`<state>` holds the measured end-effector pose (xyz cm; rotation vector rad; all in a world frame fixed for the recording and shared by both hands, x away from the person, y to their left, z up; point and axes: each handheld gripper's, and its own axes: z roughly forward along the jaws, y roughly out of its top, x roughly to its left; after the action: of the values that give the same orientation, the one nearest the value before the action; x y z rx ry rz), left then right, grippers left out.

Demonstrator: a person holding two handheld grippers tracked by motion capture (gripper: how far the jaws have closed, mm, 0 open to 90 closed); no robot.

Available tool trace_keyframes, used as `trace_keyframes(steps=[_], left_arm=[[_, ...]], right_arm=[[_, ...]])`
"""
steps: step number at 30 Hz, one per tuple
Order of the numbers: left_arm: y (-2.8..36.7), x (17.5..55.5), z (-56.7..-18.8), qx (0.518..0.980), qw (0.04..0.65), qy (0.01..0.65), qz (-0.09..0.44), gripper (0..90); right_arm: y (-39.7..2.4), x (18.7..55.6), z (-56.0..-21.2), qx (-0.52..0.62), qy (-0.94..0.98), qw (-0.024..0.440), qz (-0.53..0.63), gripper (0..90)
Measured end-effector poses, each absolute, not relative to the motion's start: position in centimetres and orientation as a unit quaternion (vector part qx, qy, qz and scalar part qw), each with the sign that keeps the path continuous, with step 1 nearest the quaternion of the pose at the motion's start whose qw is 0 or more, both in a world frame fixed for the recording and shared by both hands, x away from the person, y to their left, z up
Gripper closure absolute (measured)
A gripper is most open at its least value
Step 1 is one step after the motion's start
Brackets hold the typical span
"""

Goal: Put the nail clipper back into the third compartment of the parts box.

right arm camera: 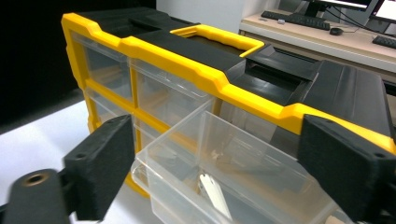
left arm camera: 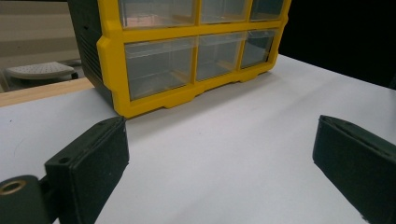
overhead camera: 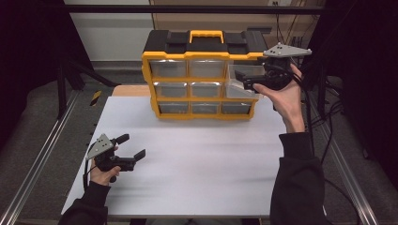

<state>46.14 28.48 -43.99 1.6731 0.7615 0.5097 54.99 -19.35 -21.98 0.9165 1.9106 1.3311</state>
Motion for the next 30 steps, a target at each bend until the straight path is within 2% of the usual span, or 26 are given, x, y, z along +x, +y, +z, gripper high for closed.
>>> trace_keyframes(steps=[12,30], left_arm=[[28.5,46.1,-44.0,0.715,0.579,0.325,0.218,3.2],[28.5,46.1,-43.9,0.715,0.579,0.324,0.219,3.1]], right_arm=[[-19.0,53.1,-22.0,0.339,0.719,0.313,0.519,0.6],[-19.0,50.5,-22.6,0.321,0.723,0.307,0.530,0.5]])
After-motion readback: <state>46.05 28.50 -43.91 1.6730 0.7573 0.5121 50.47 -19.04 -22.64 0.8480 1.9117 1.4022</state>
